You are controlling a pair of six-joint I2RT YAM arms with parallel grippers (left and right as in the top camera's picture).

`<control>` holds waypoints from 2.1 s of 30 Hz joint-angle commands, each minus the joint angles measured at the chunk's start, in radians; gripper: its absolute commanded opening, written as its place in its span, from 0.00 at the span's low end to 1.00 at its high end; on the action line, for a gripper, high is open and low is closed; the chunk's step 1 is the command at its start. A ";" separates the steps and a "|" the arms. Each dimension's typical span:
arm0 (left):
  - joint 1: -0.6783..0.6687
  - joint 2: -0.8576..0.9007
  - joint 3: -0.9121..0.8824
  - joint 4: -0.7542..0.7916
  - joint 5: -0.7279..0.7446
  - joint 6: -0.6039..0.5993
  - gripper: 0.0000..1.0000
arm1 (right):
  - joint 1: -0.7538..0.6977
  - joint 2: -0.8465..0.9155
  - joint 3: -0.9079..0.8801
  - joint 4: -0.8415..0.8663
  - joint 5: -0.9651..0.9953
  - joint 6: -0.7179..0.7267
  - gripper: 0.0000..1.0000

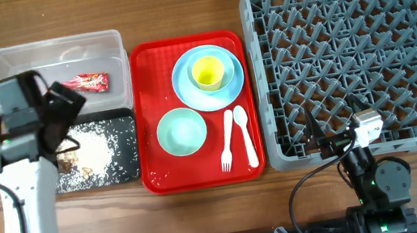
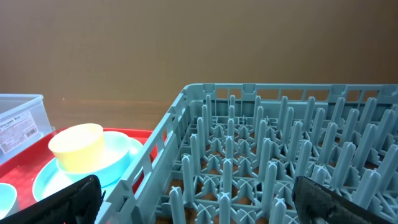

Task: Sort waste into correct bins and load items into the dishwasher rack

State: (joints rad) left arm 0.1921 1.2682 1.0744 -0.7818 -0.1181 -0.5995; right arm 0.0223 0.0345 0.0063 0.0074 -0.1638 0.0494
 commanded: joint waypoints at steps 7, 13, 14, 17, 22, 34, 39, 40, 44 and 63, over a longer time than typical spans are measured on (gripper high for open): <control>0.097 -0.011 0.008 -0.001 0.008 0.016 1.00 | -0.003 -0.005 -0.001 0.006 -0.008 0.007 1.00; 0.097 -0.011 0.008 -0.001 0.008 0.016 1.00 | -0.003 -0.005 -0.001 -0.005 0.121 -0.224 1.00; 0.097 -0.011 0.008 -0.001 0.008 0.016 1.00 | -0.003 -0.005 -0.001 -0.005 0.121 -0.232 1.00; 0.097 -0.011 0.008 -0.001 0.008 0.016 1.00 | -0.003 -0.005 -0.001 -0.005 0.118 -0.231 1.00; 0.097 -0.011 0.008 -0.001 0.008 0.016 1.00 | -0.003 -0.005 -0.001 0.079 -0.379 0.025 1.00; 0.097 -0.011 0.008 -0.001 0.008 0.016 1.00 | -0.003 -0.004 0.060 0.138 -0.366 0.375 1.00; 0.097 -0.011 0.008 -0.001 0.008 0.016 1.00 | -0.003 0.107 0.358 -0.226 -0.164 0.365 1.00; 0.097 -0.011 0.008 -0.001 0.008 0.016 1.00 | -0.003 0.155 0.422 -0.293 -0.130 0.365 1.00; 0.097 -0.011 0.008 -0.001 0.008 0.016 1.00 | -0.003 0.565 0.832 -0.637 -0.107 0.263 1.00; 0.097 -0.011 0.008 -0.001 0.008 0.016 1.00 | 0.585 1.528 1.124 -0.573 -0.006 0.714 0.05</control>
State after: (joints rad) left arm 0.2836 1.2675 1.0744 -0.7849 -0.1074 -0.5991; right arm 0.4854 1.5291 1.1191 -0.5678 -0.4801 0.7280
